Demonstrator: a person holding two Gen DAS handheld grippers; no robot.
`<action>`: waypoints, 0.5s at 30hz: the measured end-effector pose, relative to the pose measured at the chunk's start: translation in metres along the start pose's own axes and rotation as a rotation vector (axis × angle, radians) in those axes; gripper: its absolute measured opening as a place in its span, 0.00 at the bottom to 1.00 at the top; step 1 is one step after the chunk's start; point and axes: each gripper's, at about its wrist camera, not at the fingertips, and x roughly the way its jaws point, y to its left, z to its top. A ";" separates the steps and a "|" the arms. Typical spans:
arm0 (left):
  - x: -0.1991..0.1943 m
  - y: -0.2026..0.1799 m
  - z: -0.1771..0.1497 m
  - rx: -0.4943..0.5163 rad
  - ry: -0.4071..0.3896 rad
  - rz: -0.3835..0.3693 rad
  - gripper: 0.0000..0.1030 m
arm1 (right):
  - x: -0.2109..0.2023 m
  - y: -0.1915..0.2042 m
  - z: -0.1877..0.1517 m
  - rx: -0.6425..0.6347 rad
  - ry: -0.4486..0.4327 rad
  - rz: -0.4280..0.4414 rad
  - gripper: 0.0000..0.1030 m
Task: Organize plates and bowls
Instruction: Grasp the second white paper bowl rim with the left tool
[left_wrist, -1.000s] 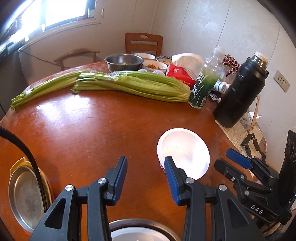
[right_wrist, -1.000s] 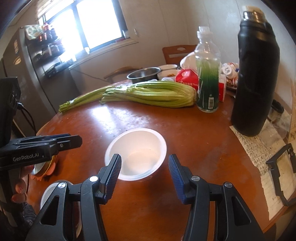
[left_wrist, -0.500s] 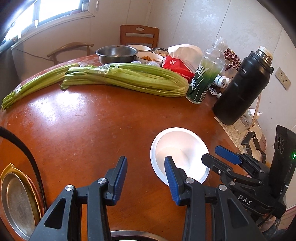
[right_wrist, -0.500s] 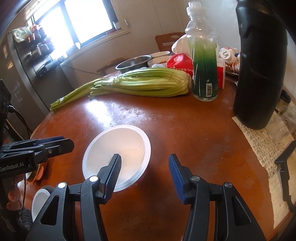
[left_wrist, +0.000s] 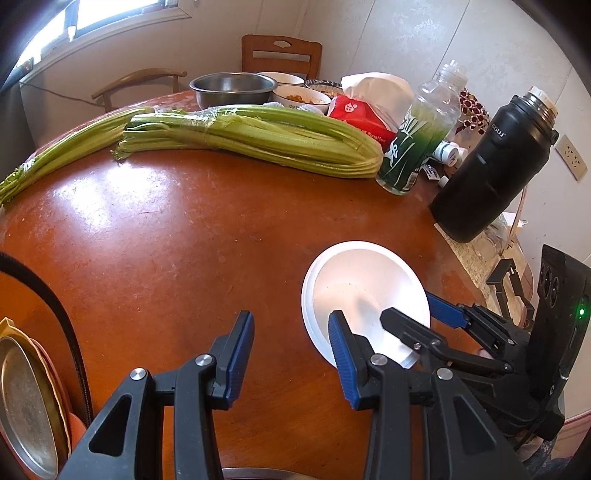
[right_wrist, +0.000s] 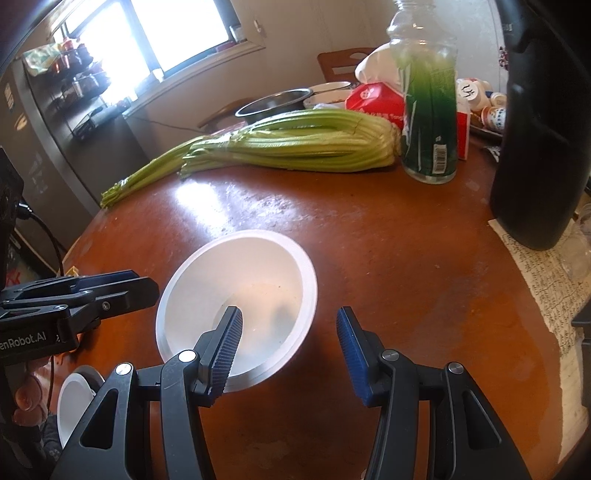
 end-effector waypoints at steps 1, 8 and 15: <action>0.000 0.000 0.000 0.000 0.000 -0.001 0.41 | 0.002 0.002 0.000 -0.005 0.004 0.001 0.53; 0.001 0.004 0.000 -0.011 0.003 0.000 0.41 | 0.008 0.013 -0.002 -0.034 0.022 0.016 0.53; 0.003 0.006 -0.001 -0.017 0.018 0.003 0.41 | 0.012 0.024 -0.002 -0.057 0.030 0.018 0.53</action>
